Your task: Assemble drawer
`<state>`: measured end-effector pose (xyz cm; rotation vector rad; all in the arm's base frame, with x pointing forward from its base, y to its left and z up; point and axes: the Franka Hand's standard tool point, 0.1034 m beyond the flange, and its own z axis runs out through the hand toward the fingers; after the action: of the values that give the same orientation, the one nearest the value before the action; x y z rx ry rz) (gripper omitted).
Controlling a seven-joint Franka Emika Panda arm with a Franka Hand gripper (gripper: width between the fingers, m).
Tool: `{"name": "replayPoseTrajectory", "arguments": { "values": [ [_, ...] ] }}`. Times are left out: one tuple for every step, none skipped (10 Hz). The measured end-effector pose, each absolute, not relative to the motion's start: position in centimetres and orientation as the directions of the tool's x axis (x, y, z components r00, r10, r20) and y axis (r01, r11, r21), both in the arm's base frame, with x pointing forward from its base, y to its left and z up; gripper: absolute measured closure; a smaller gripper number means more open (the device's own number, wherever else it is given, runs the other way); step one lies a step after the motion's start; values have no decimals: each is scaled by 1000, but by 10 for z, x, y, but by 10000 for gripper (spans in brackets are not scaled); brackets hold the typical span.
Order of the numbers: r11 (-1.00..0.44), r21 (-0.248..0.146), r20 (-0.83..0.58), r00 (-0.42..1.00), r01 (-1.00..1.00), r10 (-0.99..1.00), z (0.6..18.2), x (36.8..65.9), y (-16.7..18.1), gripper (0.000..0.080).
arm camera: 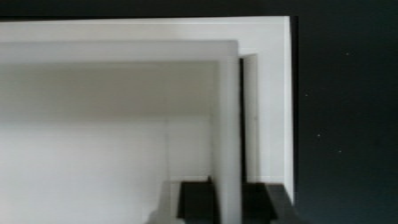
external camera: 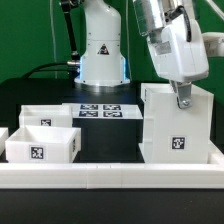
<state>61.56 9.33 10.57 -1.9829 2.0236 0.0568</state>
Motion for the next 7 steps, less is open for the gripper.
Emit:
{"name": "replayPoseTrajectory", "arguments": {
  "values": [
    [41,-188,-245,6,-981,-970,105,620,94,757],
    [39,-196,-246,11,-980,-969,106,626,96,757],
    [35,-203,-247,16,-979,-969,106,632,100,757],
    [34,-210,-245,19,-977,-969,106,638,100,757],
    [33,-214,-244,20,-976,-970,106,642,100,757],
    [32,-205,-246,20,-978,-969,106,644,100,757],
    [30,-197,-247,20,-980,-969,106,644,100,757]
  ]
}}
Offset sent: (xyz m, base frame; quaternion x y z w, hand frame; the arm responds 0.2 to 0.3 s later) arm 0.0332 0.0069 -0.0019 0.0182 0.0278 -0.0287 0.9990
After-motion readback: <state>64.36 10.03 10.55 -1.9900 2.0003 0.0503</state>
